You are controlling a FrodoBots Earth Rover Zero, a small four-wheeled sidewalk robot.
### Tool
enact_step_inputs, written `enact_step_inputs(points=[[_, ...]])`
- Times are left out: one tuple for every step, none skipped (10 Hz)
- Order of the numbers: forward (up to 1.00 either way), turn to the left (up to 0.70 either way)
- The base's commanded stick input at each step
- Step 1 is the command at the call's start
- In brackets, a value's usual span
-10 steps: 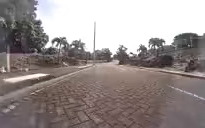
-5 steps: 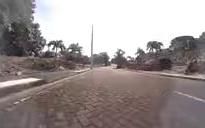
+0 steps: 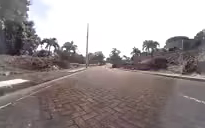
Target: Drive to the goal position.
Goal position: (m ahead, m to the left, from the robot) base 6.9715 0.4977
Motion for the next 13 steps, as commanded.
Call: enact_step_inputs(points=[[0.7, 0.0], [0.7, 0.0], [0.7, 0.0], [0.7, 0.0], [0.7, 0.0], [0.7, 0.0], [0.7, 0.0], [0.7, 0.0], [0.7, 0.0], [0.7, 0.0], [0.7, 0.0], [0.7, 0.0], [0.7, 0.0]])
